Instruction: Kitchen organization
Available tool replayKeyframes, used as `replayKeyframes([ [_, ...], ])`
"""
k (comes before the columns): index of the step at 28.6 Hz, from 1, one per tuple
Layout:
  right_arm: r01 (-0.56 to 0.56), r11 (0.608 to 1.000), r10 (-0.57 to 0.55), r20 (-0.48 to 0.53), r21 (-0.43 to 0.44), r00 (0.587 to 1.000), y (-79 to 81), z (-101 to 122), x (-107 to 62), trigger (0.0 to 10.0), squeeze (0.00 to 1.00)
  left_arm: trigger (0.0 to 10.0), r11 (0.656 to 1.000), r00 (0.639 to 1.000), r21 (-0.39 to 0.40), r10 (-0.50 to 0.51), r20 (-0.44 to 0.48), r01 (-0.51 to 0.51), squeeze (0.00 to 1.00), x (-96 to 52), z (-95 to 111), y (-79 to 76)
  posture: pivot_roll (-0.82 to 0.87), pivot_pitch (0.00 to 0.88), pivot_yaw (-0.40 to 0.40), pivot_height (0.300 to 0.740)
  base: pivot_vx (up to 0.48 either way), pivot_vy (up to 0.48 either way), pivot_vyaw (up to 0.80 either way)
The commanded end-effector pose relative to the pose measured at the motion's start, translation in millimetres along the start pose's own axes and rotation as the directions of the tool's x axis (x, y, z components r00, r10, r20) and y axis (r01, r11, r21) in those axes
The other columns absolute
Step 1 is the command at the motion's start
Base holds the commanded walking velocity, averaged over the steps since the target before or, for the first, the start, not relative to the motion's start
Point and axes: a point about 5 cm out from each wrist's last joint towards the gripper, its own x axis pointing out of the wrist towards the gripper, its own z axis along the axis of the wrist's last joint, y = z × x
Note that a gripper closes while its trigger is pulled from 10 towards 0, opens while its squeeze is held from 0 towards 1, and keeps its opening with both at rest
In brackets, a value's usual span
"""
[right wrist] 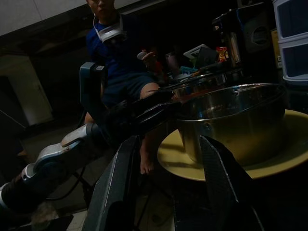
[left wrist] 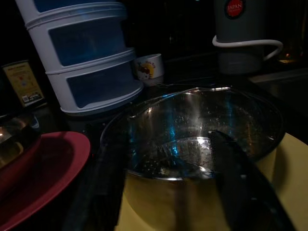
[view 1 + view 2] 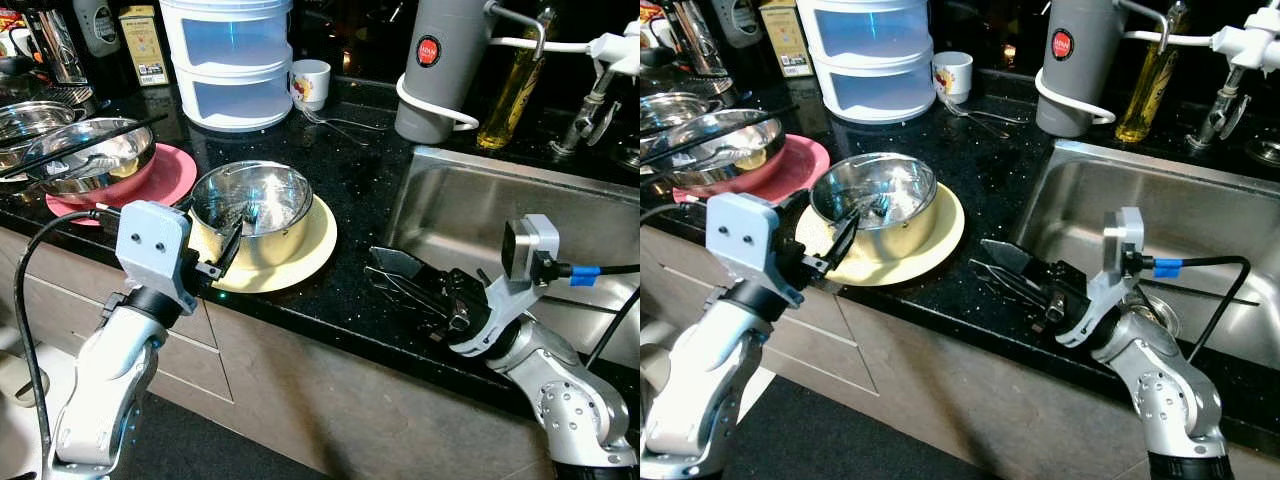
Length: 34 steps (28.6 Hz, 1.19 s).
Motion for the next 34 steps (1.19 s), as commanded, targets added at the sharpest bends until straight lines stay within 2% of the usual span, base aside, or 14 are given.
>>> replayKeyframes([
  [1,-0.016,1.000,0.016,-0.006,0.000,1.000,4.1,0.5,1.1,10.0,0.00,0.0,1.000,0.999,0.006,-0.004,-0.038,0.004,0.00,-1.0,-7.9,2.0,0.02,0.086,-0.027,0.740,0.000,0.000,0.00],
  [13,-0.016,1.000,0.016,-0.005,-0.003,1.000,3.9,0.2,1.9,10.0,0.00,0.0,1.000,1.000,0.010,-0.005,-0.008,0.005,0.00,1.9,-4.5,3.3,0.02,0.077,-0.024,0.740,0.000,0.000,0.00],
  [18,-0.019,1.000,0.019,-0.005,-0.004,1.000,3.5,0.3,2.5,10.0,0.00,0.0,1.000,1.000,0.009,-0.012,0.027,0.012,0.00,6.8,4.3,3.1,0.02,0.067,-0.024,0.740,0.000,0.000,0.00],
  [22,-0.023,1.000,0.023,0.001,-0.008,1.000,3.2,2.6,3.1,10.0,0.00,0.0,1.000,0.993,0.008,-0.022,0.119,0.021,0.00,17.6,29.5,2.9,0.02,0.060,-0.027,0.740,0.000,0.000,0.00],
  [23,-0.023,1.000,0.023,0.001,-0.008,1.000,3.2,2.6,3.1,10.0,0.00,0.0,1.000,0.993,0.008,-0.022,0.119,0.021,0.00,17.6,29.5,2.9,0.02,0.060,-0.027,0.740,0.000,0.000,0.00],
  [24,-0.023,1.000,0.023,0.006,-0.011,1.000,2.8,4.3,3.6,10.0,0.00,0.0,1.000,0.986,0.003,-0.031,0.161,0.031,0.00,22.5,41.7,1.6,0.02,0.062,-0.027,0.740,0.000,0.000,0.00],
  [27,-0.017,1.000,0.017,0.011,-0.016,1.000,2.1,5.4,3.9,10.0,0.00,0.0,0.999,0.980,-0.001,-0.038,0.193,0.039,0.00,25.8,51.3,0.2,0.02,0.066,-0.027,0.740,0.000,0.000,0.00],
  [28,0.006,1.000,-0.005,0.019,-0.026,1.000,-0.1,6.8,3.7,10.0,0.00,0.0,0.999,0.975,-0.007,-0.045,0.217,0.047,0.00,27.9,58.9,-1.1,0.02,0.069,-0.028,0.740,0.000,0.000,0.00],
  [34,0.179,0.983,-0.175,0.108,-0.032,0.979,-20.8,18.4,1.3,10.0,0.00,0.0,0.998,0.966,-0.026,-0.050,0.255,0.059,0.00,32.1,73.9,-2.1,0.02,0.074,-0.026,0.740,0.000,0.000,0.00],
])
